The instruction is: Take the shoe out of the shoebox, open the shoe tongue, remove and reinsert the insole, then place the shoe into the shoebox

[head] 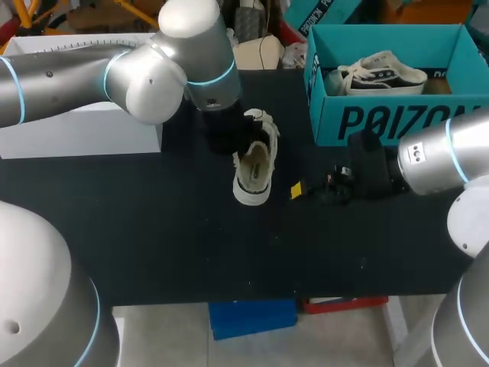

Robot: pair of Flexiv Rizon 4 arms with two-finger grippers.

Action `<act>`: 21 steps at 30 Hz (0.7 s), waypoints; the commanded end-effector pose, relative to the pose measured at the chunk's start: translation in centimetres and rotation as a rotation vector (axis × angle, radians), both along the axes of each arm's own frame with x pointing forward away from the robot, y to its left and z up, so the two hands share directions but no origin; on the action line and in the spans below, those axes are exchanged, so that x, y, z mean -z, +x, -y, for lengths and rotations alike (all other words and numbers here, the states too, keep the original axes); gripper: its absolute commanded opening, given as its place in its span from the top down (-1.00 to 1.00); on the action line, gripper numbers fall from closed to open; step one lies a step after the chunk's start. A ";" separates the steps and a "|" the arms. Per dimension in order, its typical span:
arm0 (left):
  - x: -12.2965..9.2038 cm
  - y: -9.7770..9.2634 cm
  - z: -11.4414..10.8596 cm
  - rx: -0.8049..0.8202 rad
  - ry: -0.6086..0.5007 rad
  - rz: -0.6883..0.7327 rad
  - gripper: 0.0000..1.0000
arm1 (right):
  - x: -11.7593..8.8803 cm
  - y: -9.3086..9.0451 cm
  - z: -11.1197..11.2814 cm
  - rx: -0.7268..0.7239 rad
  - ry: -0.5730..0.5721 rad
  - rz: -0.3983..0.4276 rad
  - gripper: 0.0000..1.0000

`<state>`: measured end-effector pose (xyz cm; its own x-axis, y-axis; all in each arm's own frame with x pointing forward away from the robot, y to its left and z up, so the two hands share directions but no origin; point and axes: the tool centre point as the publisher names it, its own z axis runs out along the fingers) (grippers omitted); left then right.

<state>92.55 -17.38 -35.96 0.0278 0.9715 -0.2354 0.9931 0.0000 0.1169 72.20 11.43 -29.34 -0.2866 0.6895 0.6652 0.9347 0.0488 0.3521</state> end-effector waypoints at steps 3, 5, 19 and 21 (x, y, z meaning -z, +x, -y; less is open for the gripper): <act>-7.5 -1.3 -1.9 -0.118 -0.052 0.092 1.00 | 0.0 0.0 -0.1 0.001 -0.002 -0.001 -1.00; -9.5 -1.2 -2.1 -0.184 -0.072 0.123 1.00 | 0.0 0.0 -0.1 0.001 -0.002 -0.001 -1.00; -18.7 0.2 -10.0 -0.735 -0.204 0.202 1.00 | 0.0 0.0 -0.1 0.001 -0.002 -0.001 -1.00; -19.4 0.3 -11.6 -0.790 -0.214 0.202 1.00 | 0.0 0.0 -0.1 0.001 -0.002 -0.001 -1.00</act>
<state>95.70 -8.91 -20.88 -0.4873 0.7555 -0.4379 0.7595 0.6142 0.2144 72.19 11.43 -29.34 -0.2866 0.6895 0.6652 0.9347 0.0488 0.3521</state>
